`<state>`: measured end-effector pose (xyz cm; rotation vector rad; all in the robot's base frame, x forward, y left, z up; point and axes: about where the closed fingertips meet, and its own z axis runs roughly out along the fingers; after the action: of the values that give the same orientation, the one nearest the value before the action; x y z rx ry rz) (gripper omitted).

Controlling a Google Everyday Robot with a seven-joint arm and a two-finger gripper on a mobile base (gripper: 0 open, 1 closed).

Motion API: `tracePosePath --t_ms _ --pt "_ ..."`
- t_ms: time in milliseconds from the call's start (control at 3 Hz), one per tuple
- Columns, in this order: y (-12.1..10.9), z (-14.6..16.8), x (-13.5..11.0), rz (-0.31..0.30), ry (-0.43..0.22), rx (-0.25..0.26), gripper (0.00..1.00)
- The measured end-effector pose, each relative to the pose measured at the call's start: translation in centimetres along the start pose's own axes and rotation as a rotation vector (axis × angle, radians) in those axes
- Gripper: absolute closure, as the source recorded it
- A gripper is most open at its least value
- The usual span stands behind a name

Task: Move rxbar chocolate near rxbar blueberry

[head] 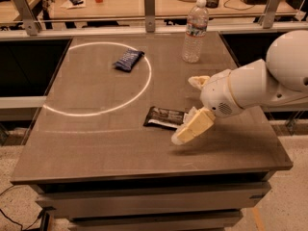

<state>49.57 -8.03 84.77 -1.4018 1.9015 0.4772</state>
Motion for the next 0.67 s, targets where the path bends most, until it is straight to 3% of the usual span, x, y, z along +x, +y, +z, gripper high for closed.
tracePosePath --t_ms 667 --pt "0.44 2.19 0.25 0.019 0.001 -0.036 0.0"
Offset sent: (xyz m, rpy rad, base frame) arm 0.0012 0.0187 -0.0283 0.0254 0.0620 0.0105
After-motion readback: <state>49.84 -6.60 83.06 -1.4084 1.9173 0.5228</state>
